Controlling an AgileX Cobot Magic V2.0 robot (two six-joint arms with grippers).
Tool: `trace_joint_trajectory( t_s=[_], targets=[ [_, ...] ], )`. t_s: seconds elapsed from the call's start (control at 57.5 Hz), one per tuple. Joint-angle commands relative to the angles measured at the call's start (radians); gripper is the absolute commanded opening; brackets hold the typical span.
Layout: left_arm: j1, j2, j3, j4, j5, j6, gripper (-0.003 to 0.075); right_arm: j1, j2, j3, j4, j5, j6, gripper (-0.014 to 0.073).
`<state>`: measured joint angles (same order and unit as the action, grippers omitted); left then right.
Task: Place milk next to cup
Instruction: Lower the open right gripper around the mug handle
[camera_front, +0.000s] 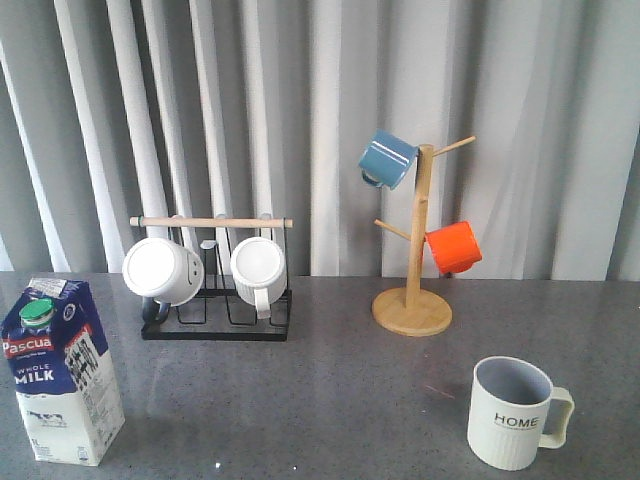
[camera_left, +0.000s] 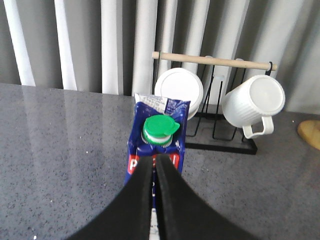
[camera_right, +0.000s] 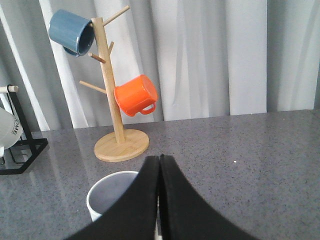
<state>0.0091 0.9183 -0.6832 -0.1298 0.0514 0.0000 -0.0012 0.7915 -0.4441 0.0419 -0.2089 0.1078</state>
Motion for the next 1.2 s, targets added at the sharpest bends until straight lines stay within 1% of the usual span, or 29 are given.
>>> trace_joint_trajectory(
  t_s=[0.0, 0.104, 0.209, 0.296, 0.366, 0.418, 0.487, 0.557, 0.661, 0.94, 1.044, 1.184],
  targets=[
    [-0.001, 0.012, -0.047, 0.000, -0.120, 0.000, 0.0000, -0.004, 0.000, -0.037, -0.027, -0.102, -0.048, 0.0006],
    [-0.001, 0.014, -0.073, -0.001, -0.116, 0.000, 0.0021, -0.004, 0.000, -0.037, -0.018, -0.104, -0.128, 0.0063],
    [-0.001, 0.019, -0.102, 0.005, -0.118, 0.013, 0.0076, -0.004, 0.015, -0.037, 0.035, -0.102, -0.163, 0.0190],
    [-0.001, 0.029, -0.128, 0.020, -0.092, 0.031, 0.0170, -0.004, 0.044, -0.037, 0.083, -0.100, -0.188, 0.0335],
    [-0.001, 0.037, -0.140, 0.018, -0.069, 0.042, 0.0283, -0.004, 0.076, -0.037, 0.106, -0.097, -0.190, 0.0453],
    [-0.001, 0.043, -0.141, 0.016, -0.068, 0.037, 0.0365, -0.004, 0.099, -0.037, 0.107, -0.095, -0.193, 0.0521],
    [-0.001, 0.047, -0.139, 0.009, -0.074, 0.031, 0.0455, -0.004, 0.120, -0.037, 0.105, -0.092, -0.193, 0.0578],
    [-0.001, 0.048, -0.139, 0.009, -0.074, 0.031, 0.0524, -0.004, 0.132, -0.037, 0.105, -0.090, -0.193, 0.0603],
    [-0.001, 0.048, -0.139, 0.010, -0.076, 0.032, 0.0566, -0.004, 0.136, -0.037, 0.105, -0.091, -0.193, 0.0598],
    [-0.001, 0.048, -0.139, 0.010, -0.075, 0.032, 0.0556, -0.004, 0.136, -0.037, 0.105, -0.100, -0.193, 0.0582],
    [-0.001, 0.048, -0.139, 0.010, -0.075, 0.032, 0.0555, -0.002, 0.136, -0.037, 0.106, -0.122, -0.173, 0.0582],
    [-0.001, 0.048, -0.139, 0.010, -0.075, 0.032, 0.0555, -0.003, 0.147, -0.019, 0.099, -0.097, -0.206, 0.0582]
  ],
)
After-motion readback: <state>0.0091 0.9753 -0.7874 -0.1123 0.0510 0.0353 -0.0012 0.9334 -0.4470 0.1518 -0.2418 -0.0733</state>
